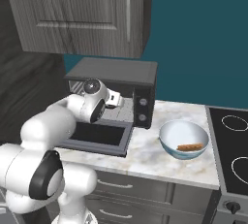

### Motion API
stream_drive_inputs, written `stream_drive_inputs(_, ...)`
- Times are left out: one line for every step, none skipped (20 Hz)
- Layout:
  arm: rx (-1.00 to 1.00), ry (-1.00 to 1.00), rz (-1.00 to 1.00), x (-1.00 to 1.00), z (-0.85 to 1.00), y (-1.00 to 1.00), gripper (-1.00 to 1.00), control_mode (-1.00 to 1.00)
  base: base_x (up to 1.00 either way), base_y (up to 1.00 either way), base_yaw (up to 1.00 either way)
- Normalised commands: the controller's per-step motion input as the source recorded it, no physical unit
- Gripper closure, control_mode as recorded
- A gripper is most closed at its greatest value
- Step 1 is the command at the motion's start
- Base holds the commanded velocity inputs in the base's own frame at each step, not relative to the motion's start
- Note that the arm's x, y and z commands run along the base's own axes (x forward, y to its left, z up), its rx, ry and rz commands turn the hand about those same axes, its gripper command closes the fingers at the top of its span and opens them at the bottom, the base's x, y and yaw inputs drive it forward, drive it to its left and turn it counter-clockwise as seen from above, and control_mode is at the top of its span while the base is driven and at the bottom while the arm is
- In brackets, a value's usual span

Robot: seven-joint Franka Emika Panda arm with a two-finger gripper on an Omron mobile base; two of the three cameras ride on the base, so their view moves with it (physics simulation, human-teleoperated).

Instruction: Pick up the heated bread from the toaster oven and place it in the bowl. Then move the bread bowl to the dining counter.

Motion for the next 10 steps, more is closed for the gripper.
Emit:
stream_drive_inputs(-0.04, 0.00, 0.00, 0.32, -0.18, 0.00, -1.00, -1.00, 0.00, 0.00, 0.00)
stream_drive_inputs(-0.01, 0.00, 0.00, 0.29, -0.19, 0.00, -1.00, -1.00, 0.00, 0.00, 0.00)
stream_drive_inputs(-0.02, 0.00, 0.00, 0.26, -0.21, 0.00, -1.00, -1.00, 0.00, 0.00, 0.00)
stream_drive_inputs(-0.05, 0.00, 0.00, 0.31, -0.22, 0.00, -1.00, -1.00, 0.00, 0.00, 0.00)
stream_drive_inputs(-0.04, 0.00, 0.00, 0.28, -0.19, 0.00, -1.00, -1.00, 0.00, 0.00, 0.00)
stream_drive_inputs(-0.04, 0.00, 0.00, 0.22, -0.19, 0.00, -1.00, -1.00, 0.00, 0.00, 0.00)
stream_drive_inputs(-0.04, 0.00, 0.00, 0.14, -0.22, 0.00, -1.00, -1.00, 0.00, 0.00, 0.00)
stream_drive_inputs(-0.05, 0.00, 0.00, 0.06, -0.28, 0.00, -1.00, -1.00, 0.00, 0.00, 0.00)
stream_drive_inputs(-0.05, 0.00, 0.00, 0.01, -0.30, 0.00, -1.00, -1.00, 0.00, 0.00, 0.00)
stream_drive_inputs(-0.03, 0.00, 0.00, 0.00, -0.30, 0.00, -1.00, -1.00, 0.00, 0.00, 0.00)
